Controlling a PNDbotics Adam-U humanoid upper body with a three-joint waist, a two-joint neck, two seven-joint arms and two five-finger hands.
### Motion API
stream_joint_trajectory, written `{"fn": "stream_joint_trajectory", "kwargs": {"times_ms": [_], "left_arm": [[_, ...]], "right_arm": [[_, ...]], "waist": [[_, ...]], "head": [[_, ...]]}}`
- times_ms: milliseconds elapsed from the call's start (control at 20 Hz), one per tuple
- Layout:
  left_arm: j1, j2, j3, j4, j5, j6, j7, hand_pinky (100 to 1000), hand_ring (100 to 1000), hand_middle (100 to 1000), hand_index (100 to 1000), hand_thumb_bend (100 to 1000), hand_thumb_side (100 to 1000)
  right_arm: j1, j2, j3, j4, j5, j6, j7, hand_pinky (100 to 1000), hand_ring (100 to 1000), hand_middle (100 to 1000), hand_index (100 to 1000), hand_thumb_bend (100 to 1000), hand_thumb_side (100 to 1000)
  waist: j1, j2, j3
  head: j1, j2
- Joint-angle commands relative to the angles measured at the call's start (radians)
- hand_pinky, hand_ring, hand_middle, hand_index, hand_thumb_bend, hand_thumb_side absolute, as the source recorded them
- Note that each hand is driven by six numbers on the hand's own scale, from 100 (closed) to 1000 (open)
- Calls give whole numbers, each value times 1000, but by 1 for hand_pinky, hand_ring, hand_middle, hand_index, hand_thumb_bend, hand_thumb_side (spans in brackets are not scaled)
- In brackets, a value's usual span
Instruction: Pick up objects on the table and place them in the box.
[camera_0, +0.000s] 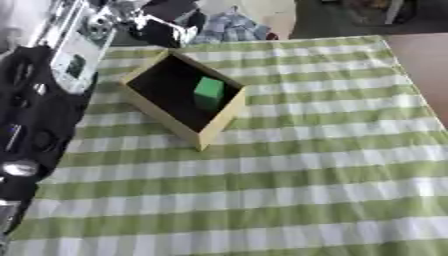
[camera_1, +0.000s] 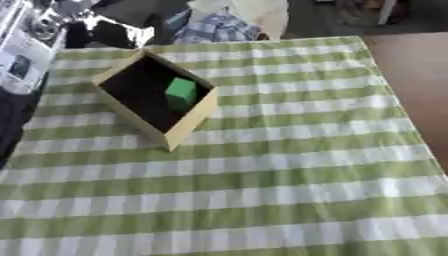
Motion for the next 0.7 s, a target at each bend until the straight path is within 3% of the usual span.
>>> {"fn": "stream_joint_trajectory", "kwargs": {"times_ms": [50,450,700], "left_arm": [[26,88,33,-179,96,50,46,652,724,695,806,100,336],[244,178,119,-539,353,220,391,644,720,702,828,100,460],[347,167,143,-560,485,182,596,645,725,710,843,100,593]], "right_arm": [[-9,-39,-6,-15,10,-1,-7,571,789,720,891,100,1000],[-11,-56,-9,-15,20,-8,-25,580,791,725,890,100,1000],[-12,-57,-9,-15,24,-10,-31,584,792,727,889,100,1000]], "waist": [[-1,-26,4],[-5,-29,11],[-11,-31,16]], "head": [[-8,11],[-21,14],[-27,16]]}}
